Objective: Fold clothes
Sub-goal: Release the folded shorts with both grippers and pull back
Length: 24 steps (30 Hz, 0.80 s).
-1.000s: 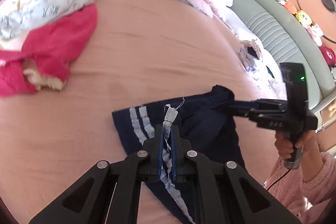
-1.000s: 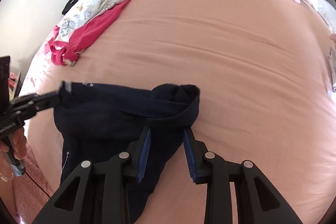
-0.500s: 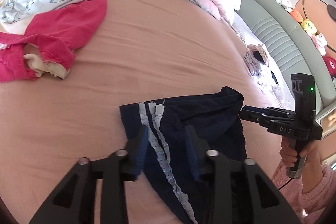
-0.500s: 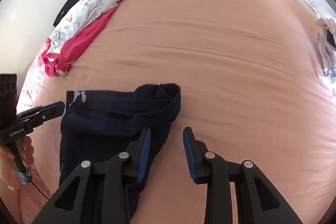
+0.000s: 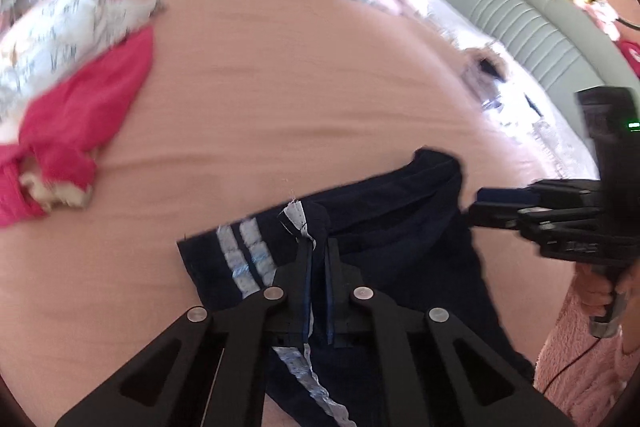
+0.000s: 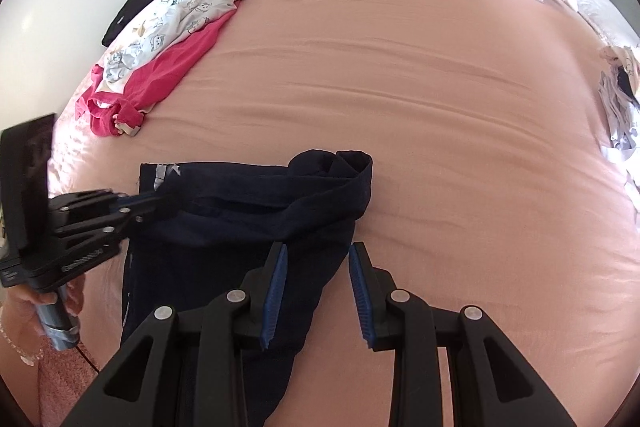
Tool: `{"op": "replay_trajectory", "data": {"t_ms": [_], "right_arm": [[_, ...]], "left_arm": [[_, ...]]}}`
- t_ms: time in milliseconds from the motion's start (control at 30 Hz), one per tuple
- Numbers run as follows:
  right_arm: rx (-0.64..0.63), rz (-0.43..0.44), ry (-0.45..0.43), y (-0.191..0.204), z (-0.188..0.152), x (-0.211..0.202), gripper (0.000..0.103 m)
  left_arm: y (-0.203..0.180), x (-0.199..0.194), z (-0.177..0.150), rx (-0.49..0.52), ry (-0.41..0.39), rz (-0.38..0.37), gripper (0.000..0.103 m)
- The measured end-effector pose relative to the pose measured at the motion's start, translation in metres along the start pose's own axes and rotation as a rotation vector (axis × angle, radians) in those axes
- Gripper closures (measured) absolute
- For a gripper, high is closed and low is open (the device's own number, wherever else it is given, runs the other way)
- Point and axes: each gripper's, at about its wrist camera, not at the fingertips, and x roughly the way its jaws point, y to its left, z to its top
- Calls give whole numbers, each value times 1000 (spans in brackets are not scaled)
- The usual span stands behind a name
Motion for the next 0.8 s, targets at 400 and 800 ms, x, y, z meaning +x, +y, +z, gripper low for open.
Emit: {"op": "replay_trajectory", "data": {"t_ms": [400, 800], "right_arm": [[-39, -31, -11, 10, 17, 10, 72], [0, -93, -41, -5, 27, 26, 71]], "left_arm": [[38, 23, -10, -66, 107, 173, 98], [44, 4, -13, -188, 62, 134, 51]]}}
